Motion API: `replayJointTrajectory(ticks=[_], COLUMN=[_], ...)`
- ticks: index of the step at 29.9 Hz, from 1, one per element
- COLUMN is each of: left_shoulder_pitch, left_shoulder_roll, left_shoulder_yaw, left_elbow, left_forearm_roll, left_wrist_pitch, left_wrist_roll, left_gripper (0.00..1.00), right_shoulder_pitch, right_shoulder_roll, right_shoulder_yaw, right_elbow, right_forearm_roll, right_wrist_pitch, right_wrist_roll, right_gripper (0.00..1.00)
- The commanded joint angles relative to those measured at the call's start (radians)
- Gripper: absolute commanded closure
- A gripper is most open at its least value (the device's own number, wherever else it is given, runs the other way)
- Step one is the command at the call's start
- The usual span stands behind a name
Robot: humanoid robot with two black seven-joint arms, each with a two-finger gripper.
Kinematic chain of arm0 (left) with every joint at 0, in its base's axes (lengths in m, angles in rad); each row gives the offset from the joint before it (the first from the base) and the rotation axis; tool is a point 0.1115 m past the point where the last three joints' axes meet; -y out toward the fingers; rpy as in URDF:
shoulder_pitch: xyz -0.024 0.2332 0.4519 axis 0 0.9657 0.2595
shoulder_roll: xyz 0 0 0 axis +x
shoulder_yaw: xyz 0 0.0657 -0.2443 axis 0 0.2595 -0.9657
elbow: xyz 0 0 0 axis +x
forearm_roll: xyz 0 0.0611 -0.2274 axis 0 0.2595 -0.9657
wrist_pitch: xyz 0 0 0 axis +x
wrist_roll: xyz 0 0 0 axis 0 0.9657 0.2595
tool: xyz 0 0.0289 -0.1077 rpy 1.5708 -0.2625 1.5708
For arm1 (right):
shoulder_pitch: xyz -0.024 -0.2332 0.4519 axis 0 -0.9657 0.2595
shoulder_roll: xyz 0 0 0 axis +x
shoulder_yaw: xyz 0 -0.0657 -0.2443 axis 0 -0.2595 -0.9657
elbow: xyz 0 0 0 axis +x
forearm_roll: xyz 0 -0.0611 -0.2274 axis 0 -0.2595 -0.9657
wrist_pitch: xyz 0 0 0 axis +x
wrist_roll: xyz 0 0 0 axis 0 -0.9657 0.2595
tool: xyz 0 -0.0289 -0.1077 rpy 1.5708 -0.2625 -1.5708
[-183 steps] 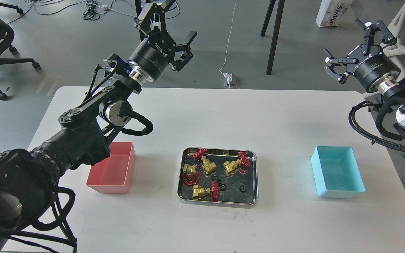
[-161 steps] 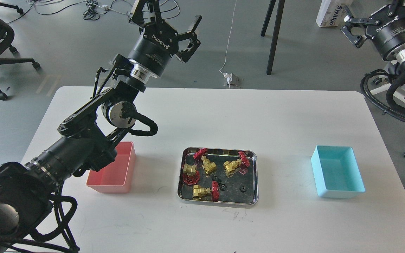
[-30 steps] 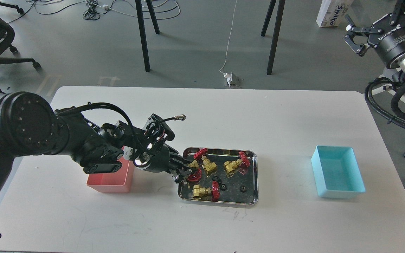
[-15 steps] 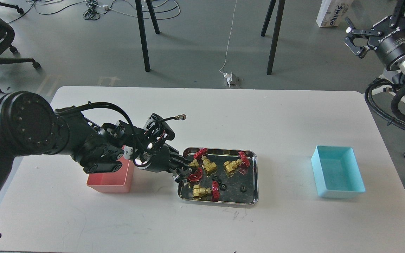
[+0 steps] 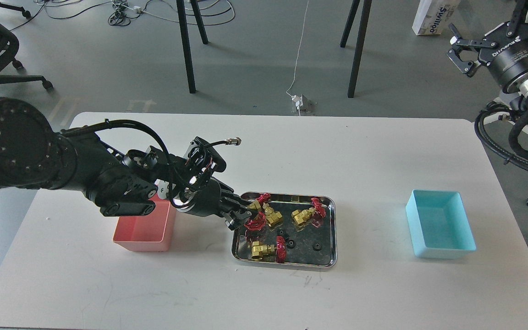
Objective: Place valve in pink box and gear in blue box
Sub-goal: 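Carry the valve with the left gripper and lower it into the pink box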
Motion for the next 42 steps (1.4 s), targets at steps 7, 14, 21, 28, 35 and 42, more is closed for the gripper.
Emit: replayJointTrajectory(ticks=[7,14,21,28,35,42], left_shoulder_pitch=[-0.085,-0.174,-0.200,-0.113,0.001,0.021], left_shoulder_roll=[0.214,0.427,0.611,0.661,0.662,0.658], left_shoulder_yaw=[-0.048,-0.064,-0.053,-0.053,-0.064,-0.064], left_elbow=[-0.188,-0.302,-0.309,-0.296,-0.155,-0.151], left_forearm_roll=[0.018,0.048,0.141,0.190,0.219,0.221], left_wrist_pitch=[0.000,0.000,-0.006,-0.012,-0.012,-0.012], left_wrist_roll=[0.000,0.000,0.000,0.000,0.000,0.000], left_gripper=[0.79,0.79,0.79,0.79,0.79,0.78], right_shoulder_pitch=[0.138,0.227,0.216,0.204,0.184,0.184], right_shoulder_roll=[-0.001,0.042,0.062,0.061,0.059,0.059], right_shoulder_yaw=[-0.015,-0.084,-0.087,-0.086,-0.078,-0.078], right_elbow=[0.122,0.125,0.124,0.119,0.122,0.122], right_forearm_roll=[-0.006,-0.006,-0.005,-0.005,-0.005,-0.005], right_wrist_pitch=[-0.301,-0.429,-0.421,-0.420,-0.420,-0.420], right_wrist_roll=[-0.017,-0.046,-0.046,-0.046,-0.046,-0.045], right_gripper=[0.00,0.00,0.00,0.00,0.00,0.00])
